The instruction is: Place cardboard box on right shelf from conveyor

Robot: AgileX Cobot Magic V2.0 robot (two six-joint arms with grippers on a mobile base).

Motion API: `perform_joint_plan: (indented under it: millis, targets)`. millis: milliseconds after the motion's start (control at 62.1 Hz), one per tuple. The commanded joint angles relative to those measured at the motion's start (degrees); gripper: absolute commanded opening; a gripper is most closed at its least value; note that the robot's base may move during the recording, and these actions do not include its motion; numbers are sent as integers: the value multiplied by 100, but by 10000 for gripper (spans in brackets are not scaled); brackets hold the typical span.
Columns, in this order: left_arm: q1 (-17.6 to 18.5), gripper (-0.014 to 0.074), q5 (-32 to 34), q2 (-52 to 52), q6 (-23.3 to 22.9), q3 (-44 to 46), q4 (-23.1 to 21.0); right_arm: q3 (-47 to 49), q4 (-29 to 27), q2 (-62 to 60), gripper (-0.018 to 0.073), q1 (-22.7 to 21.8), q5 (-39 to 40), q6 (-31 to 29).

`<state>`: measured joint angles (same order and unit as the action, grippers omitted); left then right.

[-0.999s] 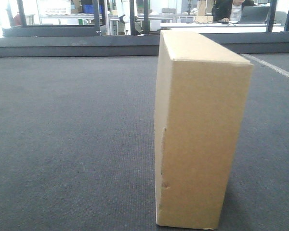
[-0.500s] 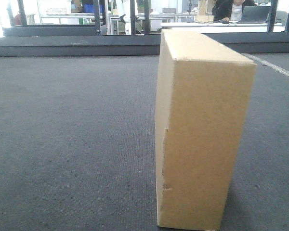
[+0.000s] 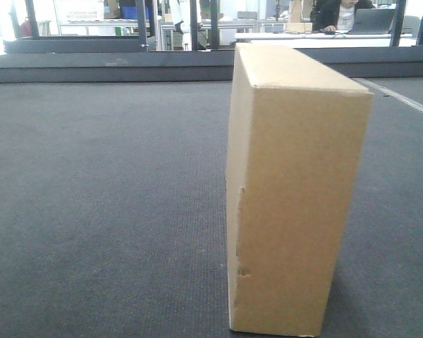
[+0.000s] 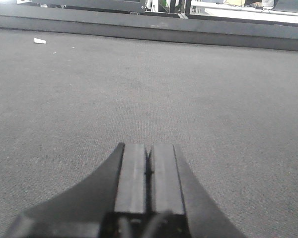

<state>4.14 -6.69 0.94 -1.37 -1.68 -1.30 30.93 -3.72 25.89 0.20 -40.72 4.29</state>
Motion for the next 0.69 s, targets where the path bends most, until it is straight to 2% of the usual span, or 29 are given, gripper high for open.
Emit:
perform_joint_plan:
  millis: [0, 145, 209, 290, 355, 387, 516, 677]
  targets:
    - [-10, -116, 492, 45, -27, -59, 7, 214, -249, 412, 54, -20, 248, 29]
    - [-10, -116, 492, 45, -27, -59, 7, 442, -493, 1039, 66, -20, 47, 120]
    - [-10, -116, 492, 45, -27, -59, 7, 651, -396, 1419, 130, -18, -61, 227]
    - [-10, -116, 492, 45, -27, -59, 7, 1003, -117, 1802, 347, -10, -360, 672]
    - [-10, -116, 492, 45, -27, -59, 7, 1297, 259, 2065, 583, 80, -553, 1046]
    - [-10, -116, 492, 45, -27, -59, 7, 1411, 372, 2142, 654, 150, -599, 1262]
    - [-10, -116, 492, 45, -27, -59, 7, 1982, 676, 2456, 634, 419, -722, 2125]
    - [-10, -116, 492, 45, -27, -59, 7, 2756, 751, 2863, 634, 1001, -1001, 2244]
